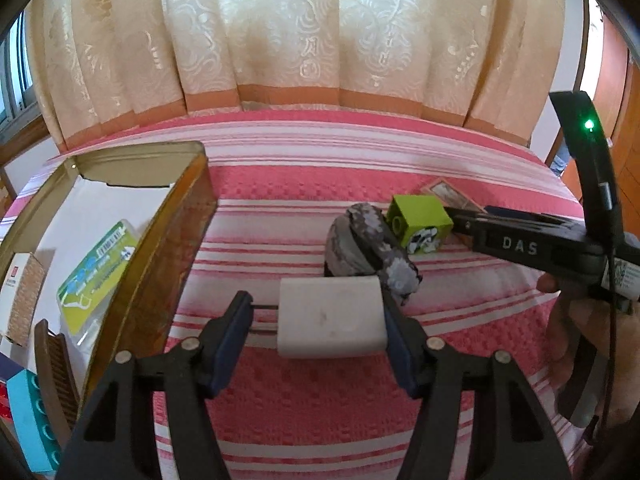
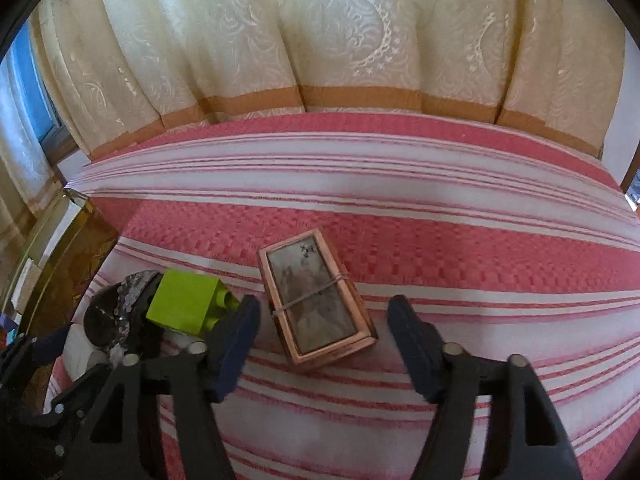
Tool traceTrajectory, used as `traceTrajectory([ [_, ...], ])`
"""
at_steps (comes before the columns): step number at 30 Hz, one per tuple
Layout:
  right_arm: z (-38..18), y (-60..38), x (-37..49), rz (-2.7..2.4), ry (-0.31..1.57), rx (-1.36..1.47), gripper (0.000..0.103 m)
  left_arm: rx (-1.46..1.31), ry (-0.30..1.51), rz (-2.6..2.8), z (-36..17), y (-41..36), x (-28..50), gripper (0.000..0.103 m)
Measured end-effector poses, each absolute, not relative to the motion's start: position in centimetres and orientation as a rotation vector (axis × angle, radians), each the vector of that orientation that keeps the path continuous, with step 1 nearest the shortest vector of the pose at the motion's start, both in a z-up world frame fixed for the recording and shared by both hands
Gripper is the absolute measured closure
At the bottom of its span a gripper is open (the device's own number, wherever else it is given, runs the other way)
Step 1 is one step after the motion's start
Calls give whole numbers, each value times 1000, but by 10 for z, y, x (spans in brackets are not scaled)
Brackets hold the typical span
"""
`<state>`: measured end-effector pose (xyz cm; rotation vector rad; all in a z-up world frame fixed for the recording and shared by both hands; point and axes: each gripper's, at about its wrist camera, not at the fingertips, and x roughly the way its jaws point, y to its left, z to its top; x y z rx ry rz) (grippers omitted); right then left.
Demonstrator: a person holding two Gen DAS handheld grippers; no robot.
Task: Organize rigid objects
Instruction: 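Grasp the white block with the left tool while the right tool grasps the copper picture box, then lift the white block with the left tool while the right tool lifts the picture box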
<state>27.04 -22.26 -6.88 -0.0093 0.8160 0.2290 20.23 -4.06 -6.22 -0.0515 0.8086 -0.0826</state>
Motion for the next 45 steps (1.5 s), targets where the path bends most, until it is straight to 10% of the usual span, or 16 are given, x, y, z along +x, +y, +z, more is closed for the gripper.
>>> traceTrajectory([
  [45, -71, -203, 206, 225, 803, -29, 56, -16, 564, -7, -37, -38, 163, 40],
])
